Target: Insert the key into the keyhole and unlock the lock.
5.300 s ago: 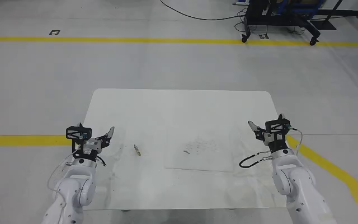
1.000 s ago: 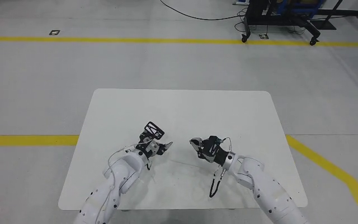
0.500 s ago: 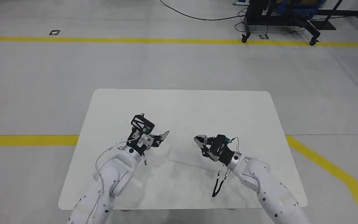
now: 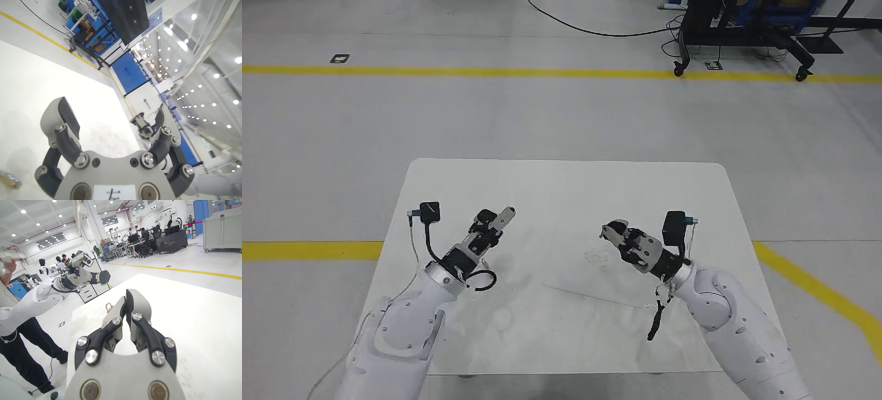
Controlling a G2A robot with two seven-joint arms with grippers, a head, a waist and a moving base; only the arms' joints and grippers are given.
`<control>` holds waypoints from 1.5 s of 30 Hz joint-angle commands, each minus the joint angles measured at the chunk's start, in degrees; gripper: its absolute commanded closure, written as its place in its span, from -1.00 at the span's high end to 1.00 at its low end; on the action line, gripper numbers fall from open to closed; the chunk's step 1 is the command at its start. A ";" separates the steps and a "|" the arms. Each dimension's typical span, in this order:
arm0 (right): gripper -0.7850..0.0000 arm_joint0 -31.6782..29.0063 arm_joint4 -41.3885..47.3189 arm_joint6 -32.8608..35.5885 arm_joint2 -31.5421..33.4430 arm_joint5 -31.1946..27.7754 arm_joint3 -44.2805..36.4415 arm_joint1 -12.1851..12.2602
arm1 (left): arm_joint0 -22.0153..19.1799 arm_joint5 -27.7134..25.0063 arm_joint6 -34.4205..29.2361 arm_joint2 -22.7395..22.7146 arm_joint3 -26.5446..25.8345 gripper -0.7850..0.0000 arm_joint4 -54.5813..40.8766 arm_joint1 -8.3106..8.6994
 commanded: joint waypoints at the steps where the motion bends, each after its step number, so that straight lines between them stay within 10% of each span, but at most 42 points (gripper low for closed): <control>1: -1.00 0.00 -0.12 0.04 0.00 0.00 0.00 0.00 | 0.00 0.00 -0.02 -0.01 0.00 1.00 9.34 0.00; 7: -1.00 -0.22 0.84 -0.22 -0.21 -0.10 0.01 -0.06 | -0.98 -2.63 -1.06 5.61 0.84 1.00 -6.30 -0.93; 17: -1.00 4.13 29.97 8.62 -5.64 -8.66 8.57 -0.59 | -6.79 -2.95 -17.71 11.47 11.38 0.95 -43.22 -2.25; 33: -1.00 4.23 48.35 20.87 -5.64 -9.78 10.30 0.35 | -13.85 -4.30 -15.75 20.71 18.85 0.36 -31.92 -3.72; 42: -1.00 4.28 50.53 20.76 -6.27 -11.54 12.68 0.01 | -13.28 -11.97 3.48 24.80 15.24 0.56 10.15 -3.75; 45: -1.00 4.29 51.76 20.47 -6.18 -12.29 13.54 -0.07 | -12.57 -13.44 6.13 25.47 14.52 0.33 16.62 -3.69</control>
